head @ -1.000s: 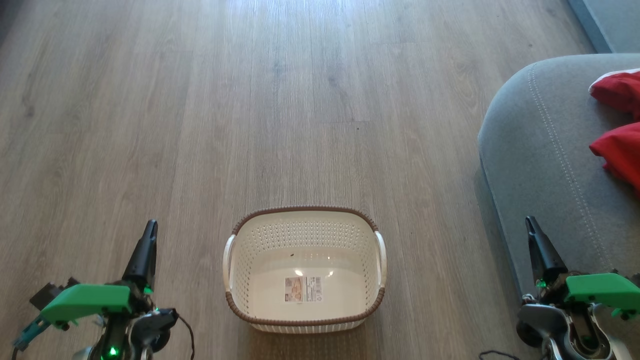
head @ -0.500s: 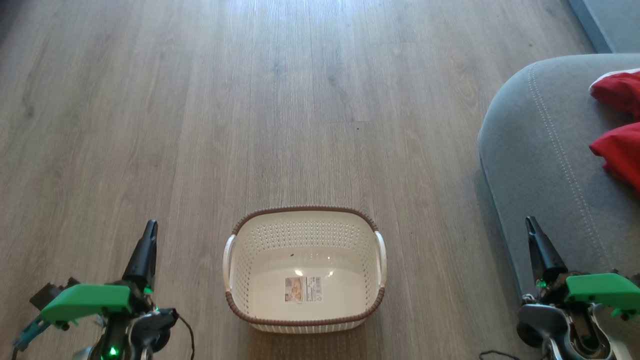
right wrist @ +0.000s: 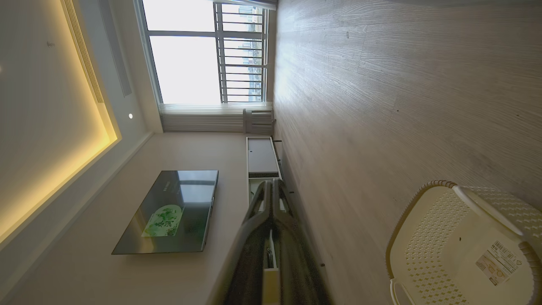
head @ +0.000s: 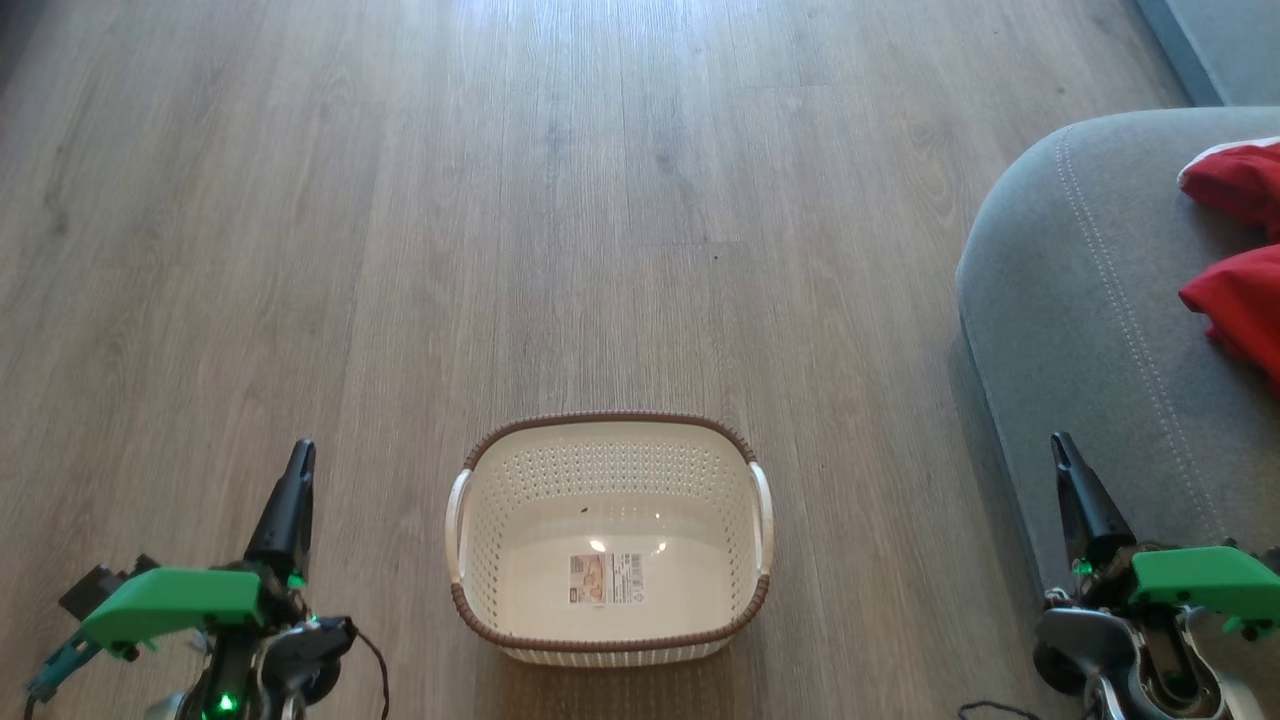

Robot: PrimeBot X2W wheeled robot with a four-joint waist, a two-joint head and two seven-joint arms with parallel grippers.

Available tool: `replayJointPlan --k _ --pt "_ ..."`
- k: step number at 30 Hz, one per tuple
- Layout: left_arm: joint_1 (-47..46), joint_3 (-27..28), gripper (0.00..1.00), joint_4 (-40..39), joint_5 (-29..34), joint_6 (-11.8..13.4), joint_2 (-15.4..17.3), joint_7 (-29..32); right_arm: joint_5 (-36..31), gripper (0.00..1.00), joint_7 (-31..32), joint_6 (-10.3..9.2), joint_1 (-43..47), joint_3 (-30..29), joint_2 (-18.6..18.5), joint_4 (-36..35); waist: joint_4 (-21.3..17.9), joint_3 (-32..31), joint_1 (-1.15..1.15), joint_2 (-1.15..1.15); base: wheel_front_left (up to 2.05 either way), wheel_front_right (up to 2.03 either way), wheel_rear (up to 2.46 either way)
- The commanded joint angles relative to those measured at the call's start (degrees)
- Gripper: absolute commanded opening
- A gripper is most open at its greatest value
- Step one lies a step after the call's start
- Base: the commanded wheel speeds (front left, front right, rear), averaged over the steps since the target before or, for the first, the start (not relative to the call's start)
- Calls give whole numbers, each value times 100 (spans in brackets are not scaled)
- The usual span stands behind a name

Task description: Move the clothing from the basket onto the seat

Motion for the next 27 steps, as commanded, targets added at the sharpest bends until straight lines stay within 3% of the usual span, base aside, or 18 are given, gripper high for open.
replayJointPlan --k 1,27 --pt "-156 194 0 -201 -37 -54 47 44 30 0 34 0 -319 94 -29 -219 0 0 0 0 0 0 0" --pt "-155 193 0 -202 -37 -54 47 43 28 0 36 0 -320 92 -27 -219 0 0 0 0 0 0 0"
